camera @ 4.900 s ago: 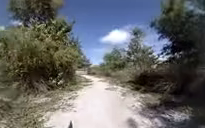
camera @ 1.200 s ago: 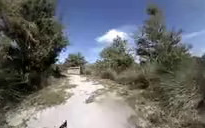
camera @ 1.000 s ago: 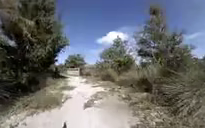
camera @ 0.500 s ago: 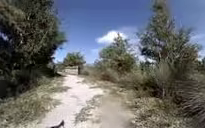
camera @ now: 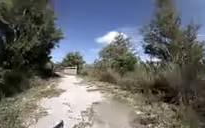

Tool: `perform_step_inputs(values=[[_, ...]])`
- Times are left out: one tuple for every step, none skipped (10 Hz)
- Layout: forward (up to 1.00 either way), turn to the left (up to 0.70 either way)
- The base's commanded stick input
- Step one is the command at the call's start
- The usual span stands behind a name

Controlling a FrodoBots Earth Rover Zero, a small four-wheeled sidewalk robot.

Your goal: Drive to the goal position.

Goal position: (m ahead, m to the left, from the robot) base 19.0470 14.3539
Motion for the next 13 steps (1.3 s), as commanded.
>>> perform_step_inputs(values=[[0.84, 0.0], [0.84, 0.11], [0.84, 0.25], [0.84, 0.34], [0.84, 0.29], [0.84, 0.12], [0.84, 0.0], [0.84, 0.0], [0.84, 0.0], [0.84, 0.0], [0.84, 0.0], [0.84, 0.05], [0.84, 0.19]])
